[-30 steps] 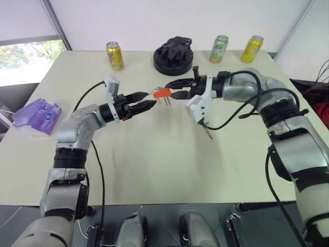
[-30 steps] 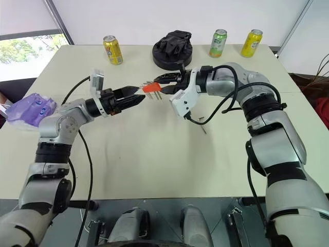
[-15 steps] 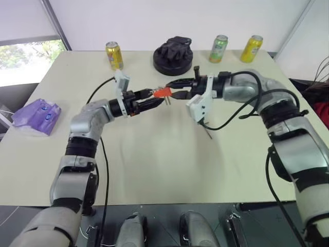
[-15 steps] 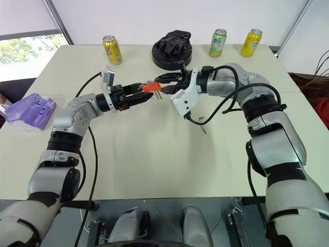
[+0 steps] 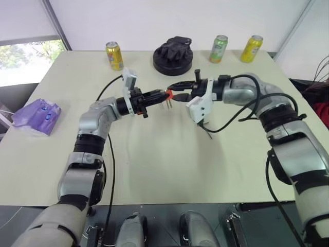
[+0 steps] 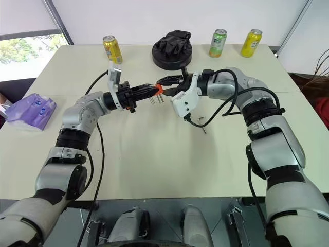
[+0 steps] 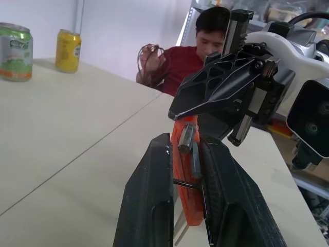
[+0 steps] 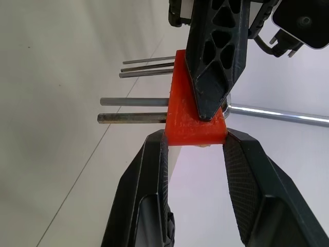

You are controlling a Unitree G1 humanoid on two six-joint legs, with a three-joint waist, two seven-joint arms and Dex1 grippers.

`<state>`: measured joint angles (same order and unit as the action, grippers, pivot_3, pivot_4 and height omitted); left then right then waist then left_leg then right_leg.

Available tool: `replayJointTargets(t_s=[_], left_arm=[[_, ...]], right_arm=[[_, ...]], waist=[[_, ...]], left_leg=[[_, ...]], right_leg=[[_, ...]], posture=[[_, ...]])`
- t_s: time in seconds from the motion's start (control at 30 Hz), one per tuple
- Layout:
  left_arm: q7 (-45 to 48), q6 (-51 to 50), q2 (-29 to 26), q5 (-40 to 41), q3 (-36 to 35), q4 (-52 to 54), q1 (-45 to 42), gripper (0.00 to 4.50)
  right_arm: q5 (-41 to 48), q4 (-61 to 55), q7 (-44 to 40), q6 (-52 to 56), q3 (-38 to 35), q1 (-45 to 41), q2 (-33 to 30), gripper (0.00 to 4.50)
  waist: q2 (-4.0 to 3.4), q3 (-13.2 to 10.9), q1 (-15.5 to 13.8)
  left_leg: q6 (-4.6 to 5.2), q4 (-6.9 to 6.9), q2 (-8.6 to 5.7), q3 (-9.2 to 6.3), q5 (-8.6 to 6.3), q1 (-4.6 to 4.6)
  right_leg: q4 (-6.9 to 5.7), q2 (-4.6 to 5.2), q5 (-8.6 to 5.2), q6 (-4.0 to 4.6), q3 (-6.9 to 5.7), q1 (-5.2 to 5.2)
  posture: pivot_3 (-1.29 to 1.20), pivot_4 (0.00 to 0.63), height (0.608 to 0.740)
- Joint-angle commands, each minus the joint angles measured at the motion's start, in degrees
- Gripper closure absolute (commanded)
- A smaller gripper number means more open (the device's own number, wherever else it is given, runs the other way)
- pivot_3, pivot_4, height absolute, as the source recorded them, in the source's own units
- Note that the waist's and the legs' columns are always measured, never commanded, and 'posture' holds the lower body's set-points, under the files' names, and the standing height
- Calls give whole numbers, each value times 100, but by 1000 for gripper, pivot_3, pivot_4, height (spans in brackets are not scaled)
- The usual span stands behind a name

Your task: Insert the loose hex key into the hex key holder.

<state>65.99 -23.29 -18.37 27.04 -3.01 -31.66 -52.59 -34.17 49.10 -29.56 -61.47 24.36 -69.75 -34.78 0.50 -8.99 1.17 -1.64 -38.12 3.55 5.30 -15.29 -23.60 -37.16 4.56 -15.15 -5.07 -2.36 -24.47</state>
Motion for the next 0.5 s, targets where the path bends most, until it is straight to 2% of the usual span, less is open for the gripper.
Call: replayJointTargets(t_s=[0.03,0.17,0.23,0.27,0.4,0.5], left_arm=[[-132,128,-11,-91,-51,7,-147,4314],[-199,92,-4,-87,-100,12,-131,4314],[-233,91,-19,-115,-98,-13,-135,3274],[-271,155,-17,-152,-95,-23,-132,2948],[-450,374,28,-265,-104,-67,-123,836],[-458,393,48,-250,-115,-50,-101,836]], right_arm=[[284,-305,-3,5,-107,-38,31,3511],[321,-366,-34,34,-110,-8,32,3511],[337,-381,-46,47,-108,9,33,3511],[340,-385,-49,53,-106,15,32,3511],[342,-419,-23,126,-125,30,33,3511],[348,-435,45,220,-161,37,52,3511]], waist=[[0,0,-3],[0,0,-4],[0,0,-4],[0,0,-4],[1,0,-5],[1,-1,-6]], left_leg=[[0,0,0,0,0,0],[0,0,0,0,0,0],[0,0,0,0,0,0],[0,0,0,0,0,0],[0,0,0,0,0,0],[0,0,0,0,0,0]], right_leg=[[0,0,0,0,0,0],[0,0,0,0,0,0],[0,0,0,0,0,0],[0,0,0,0,0,0],[0,0,0,0,0,0],[0,0,0,0,0,0]], posture=[[0,150,740],[0,150,740],[0,150,740],[0,150,740],[0,150,740],[0,150,740]])
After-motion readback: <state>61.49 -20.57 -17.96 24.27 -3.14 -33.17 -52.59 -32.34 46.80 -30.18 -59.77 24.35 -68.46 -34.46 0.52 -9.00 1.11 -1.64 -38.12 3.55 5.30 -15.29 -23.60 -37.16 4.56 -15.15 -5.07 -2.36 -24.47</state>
